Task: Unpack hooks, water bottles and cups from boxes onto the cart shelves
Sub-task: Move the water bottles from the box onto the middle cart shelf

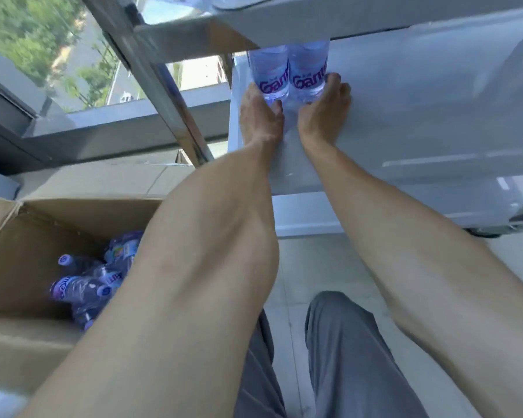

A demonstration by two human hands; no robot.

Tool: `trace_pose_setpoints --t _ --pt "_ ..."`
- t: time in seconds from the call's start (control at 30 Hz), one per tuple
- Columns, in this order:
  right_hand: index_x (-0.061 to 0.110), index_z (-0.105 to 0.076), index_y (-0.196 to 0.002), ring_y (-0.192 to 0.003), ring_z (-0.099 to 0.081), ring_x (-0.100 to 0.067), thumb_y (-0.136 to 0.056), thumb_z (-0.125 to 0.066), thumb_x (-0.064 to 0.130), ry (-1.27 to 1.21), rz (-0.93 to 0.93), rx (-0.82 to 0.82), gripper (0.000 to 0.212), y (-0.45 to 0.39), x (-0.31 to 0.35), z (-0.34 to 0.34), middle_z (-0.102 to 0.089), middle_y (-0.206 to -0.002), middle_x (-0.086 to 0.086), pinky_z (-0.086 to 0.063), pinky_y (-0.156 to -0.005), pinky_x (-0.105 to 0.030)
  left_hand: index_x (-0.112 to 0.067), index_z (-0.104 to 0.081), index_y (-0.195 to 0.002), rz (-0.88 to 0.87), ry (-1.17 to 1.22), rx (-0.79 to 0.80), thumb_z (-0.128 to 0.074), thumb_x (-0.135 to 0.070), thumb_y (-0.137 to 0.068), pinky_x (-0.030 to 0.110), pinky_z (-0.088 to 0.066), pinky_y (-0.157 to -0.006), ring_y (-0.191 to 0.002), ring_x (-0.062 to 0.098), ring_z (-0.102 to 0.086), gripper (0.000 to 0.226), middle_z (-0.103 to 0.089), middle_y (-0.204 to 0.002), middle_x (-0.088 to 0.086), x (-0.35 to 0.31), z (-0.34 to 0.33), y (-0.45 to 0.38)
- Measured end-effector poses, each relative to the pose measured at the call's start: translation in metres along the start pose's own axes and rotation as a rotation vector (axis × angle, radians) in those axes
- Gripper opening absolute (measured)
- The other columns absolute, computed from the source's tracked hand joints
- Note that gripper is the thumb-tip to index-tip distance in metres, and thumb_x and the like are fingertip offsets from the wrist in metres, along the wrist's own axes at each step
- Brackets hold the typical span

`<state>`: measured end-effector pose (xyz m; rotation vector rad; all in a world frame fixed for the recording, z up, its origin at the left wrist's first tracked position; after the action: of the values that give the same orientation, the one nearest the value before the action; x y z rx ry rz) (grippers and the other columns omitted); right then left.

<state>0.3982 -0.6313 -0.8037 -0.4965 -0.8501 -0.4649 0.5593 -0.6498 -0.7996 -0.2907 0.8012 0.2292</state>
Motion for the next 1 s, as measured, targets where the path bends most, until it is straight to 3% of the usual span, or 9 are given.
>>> trace_pose_setpoints --t 0.17,0.27,0.47,0.6,0.7,0.8,0.87,1.0 --pt "0.006 -0.06 -0.123 -0.113 -0.055 -0.034 -0.08 -0.048 -0.002 -0.068 -0.09 -0.053 0.045 0.051 0.006 0.024 -0.06 -0.12 -0.014 -0.041 -0.091 -0.037 -0.004 -0.054 -0.129 0.085 0.088 -0.098 -0.051 -0.015 -0.097 0.027 -0.038 -0.092 -0.118 0.027 -0.054 0.035 -0.056 -0.129 0.014 0.018 0.042 0.038" --pt "0.004 -0.062 -0.116 -0.111 -0.055 -0.035 -0.078 -0.05 -0.005 -0.194 -0.099 -0.103 0.041 0.089 0.019 0.038 -0.062 -0.116 -0.017 -0.038 -0.089 -0.036 -0.005 -0.06 -0.124 0.031 0.171 -0.122 -0.05 -0.013 -0.095 0.028 -0.041 -0.087 -0.105 0.026 -0.06 0.031 -0.06 -0.122 0.012 0.013 0.059 0.071" --pt "0.001 -0.065 -0.105 -0.098 -0.062 -0.032 -0.081 -0.051 -0.003 -0.324 -0.144 -0.12 0.028 0.153 0.023 0.061 -0.069 -0.104 -0.013 -0.042 -0.083 -0.034 -0.006 -0.071 -0.101 -0.015 0.319 -0.145 -0.05 -0.006 -0.09 0.031 -0.051 -0.077 -0.082 0.024 -0.068 0.023 -0.073 -0.089 0.009 0.024 0.107 0.125" --pt "0.004 -0.067 -0.101 -0.09 -0.066 -0.028 -0.084 -0.053 0.002 -0.452 -0.165 -0.112 0.022 0.194 0.031 0.065 -0.071 -0.094 -0.009 -0.047 -0.081 -0.03 -0.015 -0.071 -0.073 0.0 0.385 -0.286 -0.053 -0.01 -0.077 0.027 -0.047 -0.063 -0.063 0.015 -0.06 0.019 -0.066 -0.061 -0.004 0.054 0.165 0.151" --pt "0.01 -0.065 -0.094 -0.073 -0.067 -0.025 -0.084 -0.052 0.006 -0.572 -0.106 -0.016 0.017 0.23 0.059 0.051 -0.07 -0.079 -0.004 -0.055 -0.073 -0.04 -0.016 -0.069 -0.07 0.207 0.426 -0.435 -0.053 -0.011 -0.073 0.027 -0.049 -0.067 -0.071 0.02 -0.062 0.017 -0.066 -0.063 -0.004 0.122 0.227 0.152" --pt "0.019 -0.062 -0.092 -0.065 -0.067 -0.015 -0.085 -0.048 0.014 -0.615 0.016 0.135 0.017 0.269 0.1 0.025 -0.069 -0.07 -0.001 -0.054 -0.061 -0.03 -0.012 -0.071 -0.081 0.435 0.295 -0.479 -0.052 -0.01 -0.081 0.034 -0.051 -0.079 -0.087 0.03 -0.064 0.019 -0.073 -0.08 0.005 0.202 0.271 0.149" --pt "0.023 -0.061 -0.093 -0.066 -0.068 -0.012 -0.084 -0.044 0.017 -0.574 0.075 0.33 0.02 0.296 0.125 -0.008 -0.069 -0.073 0.0 -0.052 -0.06 -0.021 -0.011 -0.07 -0.088 0.581 0.205 -0.404 -0.05 -0.011 -0.085 0.031 -0.049 -0.08 -0.095 0.033 -0.064 0.021 -0.073 -0.093 0.01 0.252 0.281 0.152" --pt "0.013 -0.066 -0.108 -0.094 -0.066 -0.026 -0.088 -0.048 0.006 -0.371 0.096 0.706 0.027 0.355 0.137 -0.085 -0.071 -0.096 -0.009 -0.052 -0.084 -0.032 -0.004 -0.065 -0.118 0.845 -0.048 -0.063 -0.053 -0.015 -0.091 0.034 -0.046 -0.091 -0.117 0.036 -0.058 0.032 -0.064 -0.125 0.018 0.345 0.263 0.175"
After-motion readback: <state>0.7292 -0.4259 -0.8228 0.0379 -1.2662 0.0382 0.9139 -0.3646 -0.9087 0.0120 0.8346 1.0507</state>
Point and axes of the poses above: each hand's wrist, its own y-axis away from the middle knuckle, its own z-axis out of the back of the hand, x = y × z, the point moved 8 cm from there along -y, towards the middle knuckle
